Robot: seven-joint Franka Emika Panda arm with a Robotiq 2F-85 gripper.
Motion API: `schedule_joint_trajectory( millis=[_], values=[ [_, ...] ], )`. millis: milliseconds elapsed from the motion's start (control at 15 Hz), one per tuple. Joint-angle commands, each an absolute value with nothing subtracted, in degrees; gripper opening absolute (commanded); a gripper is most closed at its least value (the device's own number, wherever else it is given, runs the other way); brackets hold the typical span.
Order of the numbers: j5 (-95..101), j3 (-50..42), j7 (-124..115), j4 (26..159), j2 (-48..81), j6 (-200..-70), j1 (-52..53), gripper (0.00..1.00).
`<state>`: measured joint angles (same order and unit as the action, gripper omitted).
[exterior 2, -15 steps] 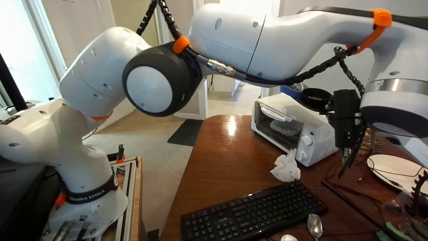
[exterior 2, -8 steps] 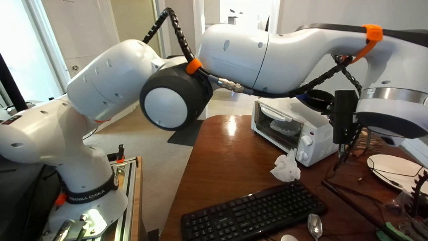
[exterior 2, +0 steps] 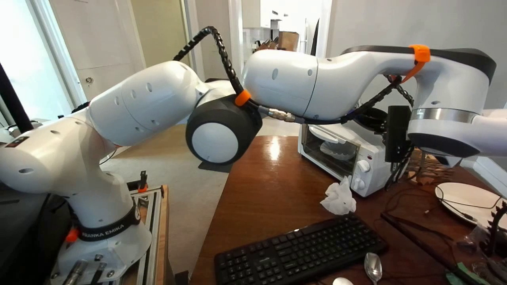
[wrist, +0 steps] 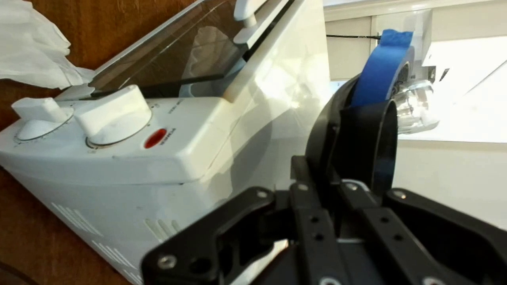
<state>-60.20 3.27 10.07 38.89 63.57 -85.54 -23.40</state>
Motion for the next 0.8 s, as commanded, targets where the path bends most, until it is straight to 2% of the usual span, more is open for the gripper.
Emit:
schedule_joint_trajectory(
  millis=[0, 733],
  values=[
    [-60.82, 3.74, 7.4, 34.36, 66.63, -85.98, -23.28, 0.02],
    [-60.76, 3.95, 6.53, 32.64, 68.24, -86.66, -22.79, 0.02]
  ],
)
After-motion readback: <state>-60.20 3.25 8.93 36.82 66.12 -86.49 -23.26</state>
